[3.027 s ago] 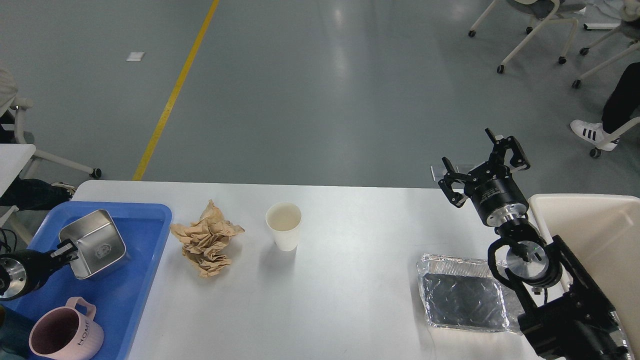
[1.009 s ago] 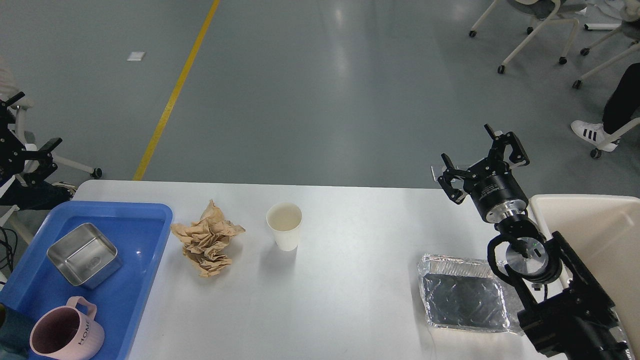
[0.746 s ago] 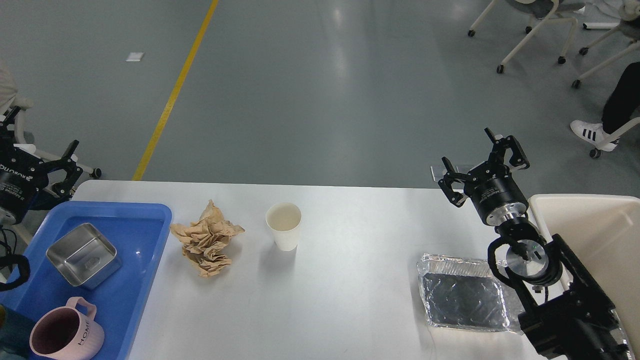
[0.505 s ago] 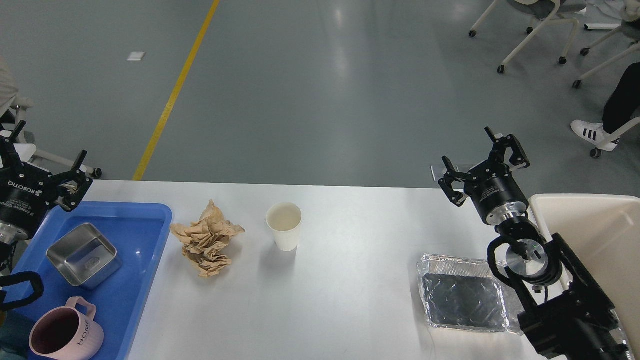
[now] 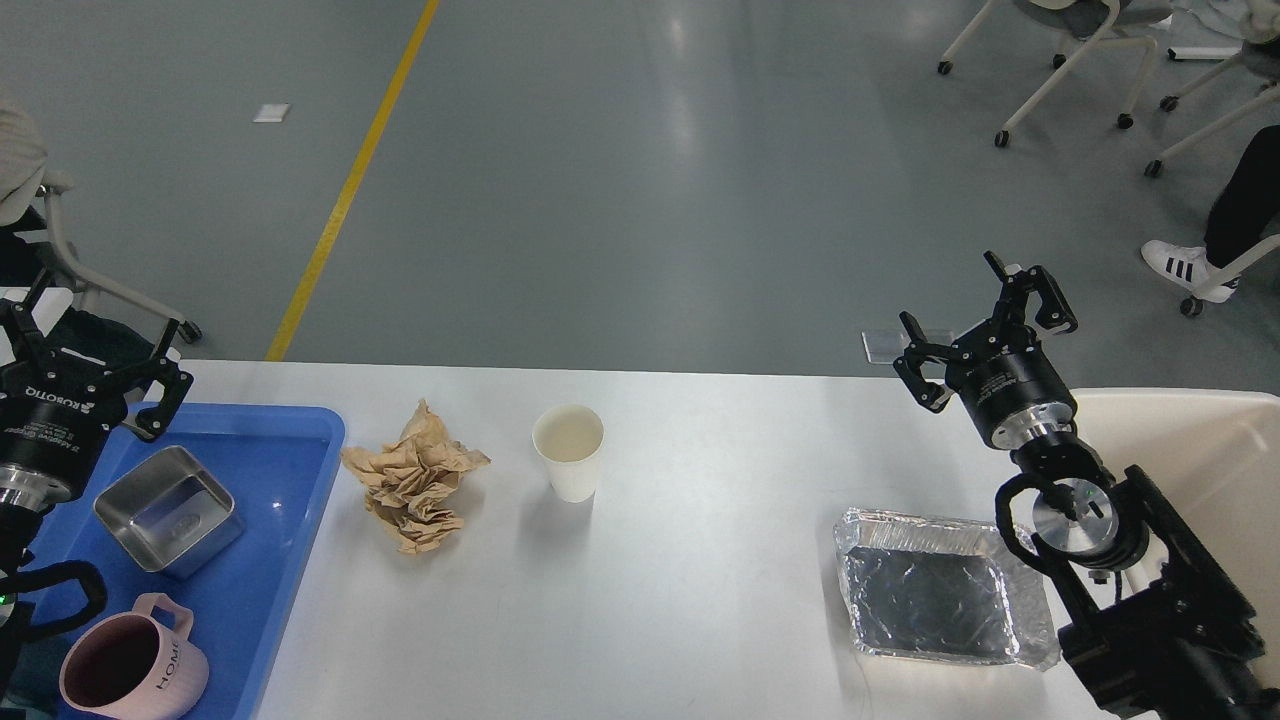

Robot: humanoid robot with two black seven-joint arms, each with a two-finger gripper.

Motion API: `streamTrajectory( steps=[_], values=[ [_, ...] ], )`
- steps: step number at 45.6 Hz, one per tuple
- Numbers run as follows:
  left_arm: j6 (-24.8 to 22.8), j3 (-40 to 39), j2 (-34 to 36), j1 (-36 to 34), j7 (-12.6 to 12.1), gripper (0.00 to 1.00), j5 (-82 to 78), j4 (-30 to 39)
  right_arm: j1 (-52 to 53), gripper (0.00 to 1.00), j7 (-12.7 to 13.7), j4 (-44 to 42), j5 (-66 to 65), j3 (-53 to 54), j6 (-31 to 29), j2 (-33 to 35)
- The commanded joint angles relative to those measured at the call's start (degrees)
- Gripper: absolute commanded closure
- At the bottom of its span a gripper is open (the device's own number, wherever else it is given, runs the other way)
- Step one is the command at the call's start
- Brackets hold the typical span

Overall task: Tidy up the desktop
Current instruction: 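Withdraw the left gripper and swing the right arm outward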

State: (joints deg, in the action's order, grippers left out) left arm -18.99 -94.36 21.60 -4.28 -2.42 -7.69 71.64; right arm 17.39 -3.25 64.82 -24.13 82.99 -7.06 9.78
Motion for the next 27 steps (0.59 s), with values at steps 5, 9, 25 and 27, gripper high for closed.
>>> streamTrajectory(
  steps=[5,9,25,27],
  values=[
    [5.2,3.6,0.1,-0.2,-0.1,0.03,-0.2,0.0,0.6,0.0,-1.6,0.9,-11.3,-0.1,0.8,0.2],
    [5.0,3.7,0.0,0.1,0.0,0.03,-0.3,0.0,0.7,0.0,-2.3,2.1,-16.2,-0.1,0.8,0.3],
    [0.9,4.9,-0.2,-1.1,0.6,0.03,-0.8,-1.8,6.6,0.0,-5.7,8.7,-33.7,-19.4,8.9,16.9],
    [1.2,5.0,-0.2,-1.1,0.6,0.03,-0.8,-2.0,8.1,0.0,-5.8,8.6,-34.0,-23.6,8.9,19.9]
  ],
)
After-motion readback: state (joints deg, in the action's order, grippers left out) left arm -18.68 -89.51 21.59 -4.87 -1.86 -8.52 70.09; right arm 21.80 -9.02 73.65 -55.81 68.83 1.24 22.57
